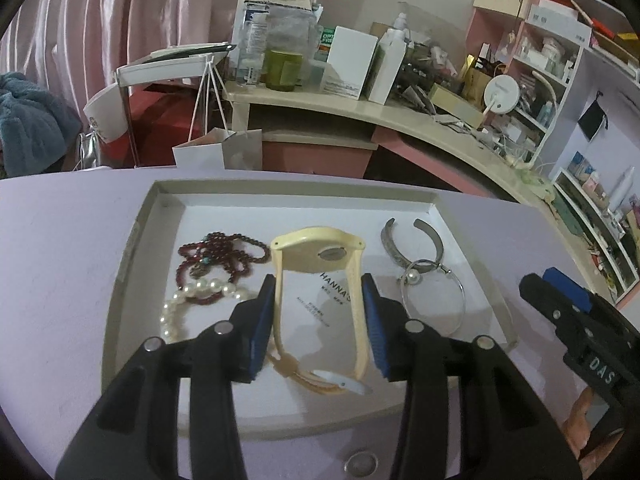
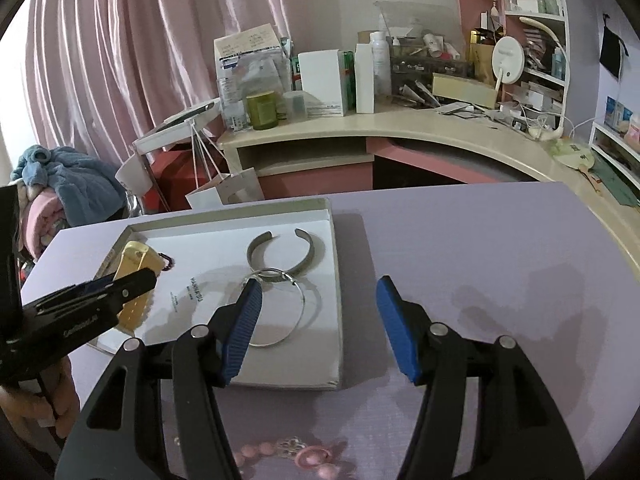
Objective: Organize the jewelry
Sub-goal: 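Open the right tool to drop the earring in the tray while the left tool releases the watch there, then grasp the pink bead bracelet with the right tool while the left tool moves toward the pearl stud earrings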
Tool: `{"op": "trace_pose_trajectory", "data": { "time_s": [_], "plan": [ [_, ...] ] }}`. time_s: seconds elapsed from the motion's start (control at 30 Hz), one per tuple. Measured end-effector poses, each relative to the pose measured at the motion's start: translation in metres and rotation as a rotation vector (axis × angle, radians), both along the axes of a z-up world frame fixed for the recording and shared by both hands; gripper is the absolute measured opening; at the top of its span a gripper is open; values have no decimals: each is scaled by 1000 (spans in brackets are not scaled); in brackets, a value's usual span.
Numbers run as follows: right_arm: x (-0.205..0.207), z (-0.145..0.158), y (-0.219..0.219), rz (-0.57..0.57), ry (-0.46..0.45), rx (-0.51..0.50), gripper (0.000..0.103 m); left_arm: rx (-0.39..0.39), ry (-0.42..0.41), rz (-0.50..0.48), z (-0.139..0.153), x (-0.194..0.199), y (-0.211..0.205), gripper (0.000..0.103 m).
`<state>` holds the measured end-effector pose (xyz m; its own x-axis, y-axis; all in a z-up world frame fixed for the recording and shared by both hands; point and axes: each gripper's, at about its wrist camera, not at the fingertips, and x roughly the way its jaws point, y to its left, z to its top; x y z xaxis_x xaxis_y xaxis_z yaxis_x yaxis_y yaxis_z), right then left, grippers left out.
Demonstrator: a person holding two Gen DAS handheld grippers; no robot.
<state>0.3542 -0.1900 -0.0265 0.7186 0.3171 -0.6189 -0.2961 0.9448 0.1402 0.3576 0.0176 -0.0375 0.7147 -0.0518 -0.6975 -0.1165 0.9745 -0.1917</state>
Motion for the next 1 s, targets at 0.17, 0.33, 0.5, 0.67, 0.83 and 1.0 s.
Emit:
{"op": "trace_pose_trajectory", "data": {
  "time_s": [0.17,0.33,0.5,0.67,0.83,1.0],
  "plan": [
    [-6,-2,-7,-2,6,12,61,29,-39,2,7,-8,-3,61],
    [-22,2,-15,1,0,27,61,26,-72,12,23,-31,8,67],
    [-49,9,-21,10,-22,30,63,75,-134,43,42,-76,20,74],
    [-74,8,-18,23,-24,3,63,114,-167,68,48,-128,28,80],
    [-94,-3,-14,25,-3,-39,63,101,-168,86,45,-168,35,86],
    [-107,-12,-11,29,22,-63,63,108,-177,106,44,-196,43,88]
  ]
}}
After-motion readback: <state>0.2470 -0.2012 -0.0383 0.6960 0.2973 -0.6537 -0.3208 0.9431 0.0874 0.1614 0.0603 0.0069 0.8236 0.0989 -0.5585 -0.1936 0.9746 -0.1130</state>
